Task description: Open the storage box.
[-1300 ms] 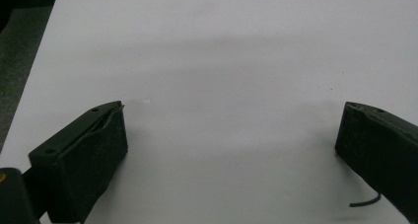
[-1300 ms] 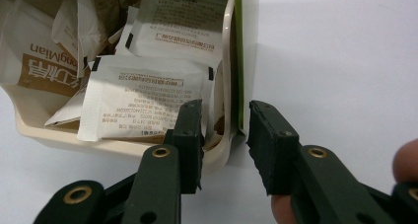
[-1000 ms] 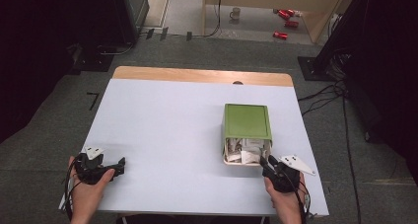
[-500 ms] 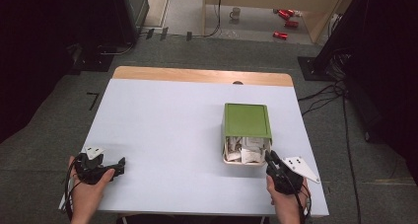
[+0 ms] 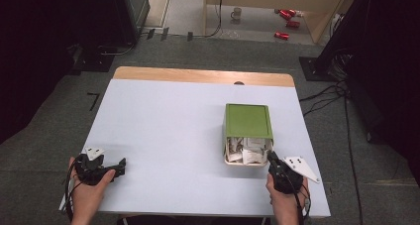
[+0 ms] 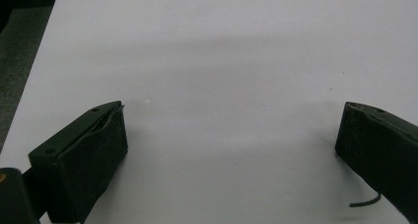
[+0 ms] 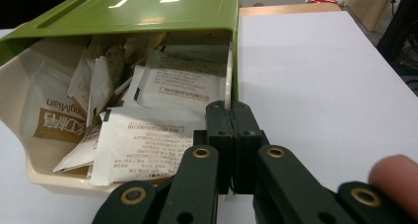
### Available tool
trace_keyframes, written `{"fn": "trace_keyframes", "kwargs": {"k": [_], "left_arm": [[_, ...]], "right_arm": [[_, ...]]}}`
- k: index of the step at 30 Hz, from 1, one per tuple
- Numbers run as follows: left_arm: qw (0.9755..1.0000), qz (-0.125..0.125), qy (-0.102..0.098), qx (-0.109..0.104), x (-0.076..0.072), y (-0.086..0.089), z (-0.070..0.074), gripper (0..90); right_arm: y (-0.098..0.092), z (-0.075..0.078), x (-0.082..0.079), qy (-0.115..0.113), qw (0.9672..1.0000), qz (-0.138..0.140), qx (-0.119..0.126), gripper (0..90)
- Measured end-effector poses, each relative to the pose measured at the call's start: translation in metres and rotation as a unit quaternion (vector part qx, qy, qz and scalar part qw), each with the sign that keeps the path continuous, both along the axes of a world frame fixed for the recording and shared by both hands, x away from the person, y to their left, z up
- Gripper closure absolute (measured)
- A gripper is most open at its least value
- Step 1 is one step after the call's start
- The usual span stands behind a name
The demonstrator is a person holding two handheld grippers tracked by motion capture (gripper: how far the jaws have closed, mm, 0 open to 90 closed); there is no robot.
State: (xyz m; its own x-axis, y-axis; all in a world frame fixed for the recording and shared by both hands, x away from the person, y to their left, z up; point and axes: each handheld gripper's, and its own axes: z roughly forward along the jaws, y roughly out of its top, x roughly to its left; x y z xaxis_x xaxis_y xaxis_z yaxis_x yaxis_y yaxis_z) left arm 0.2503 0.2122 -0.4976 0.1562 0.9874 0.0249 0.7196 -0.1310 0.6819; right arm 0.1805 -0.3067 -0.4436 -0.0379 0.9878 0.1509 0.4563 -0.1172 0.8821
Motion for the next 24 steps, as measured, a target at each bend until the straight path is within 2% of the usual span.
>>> {"fn": "trace_keyframes", "kwargs": {"k": [11, 24], "left_arm": [[1.0, 0.0, 0.0, 0.0, 0.0, 0.0, 0.0, 0.0], [1.0, 0.0, 0.0, 0.0, 0.0, 0.0, 0.0, 0.0]], "right_arm": [[-0.002, 0.003, -0.004, 0.009, 0.9999, 0.005, 0.003, 90.0], [-0.001, 0.004, -0.029, 0.012, 0.9999, 0.012, 0.001, 90.0]]}}
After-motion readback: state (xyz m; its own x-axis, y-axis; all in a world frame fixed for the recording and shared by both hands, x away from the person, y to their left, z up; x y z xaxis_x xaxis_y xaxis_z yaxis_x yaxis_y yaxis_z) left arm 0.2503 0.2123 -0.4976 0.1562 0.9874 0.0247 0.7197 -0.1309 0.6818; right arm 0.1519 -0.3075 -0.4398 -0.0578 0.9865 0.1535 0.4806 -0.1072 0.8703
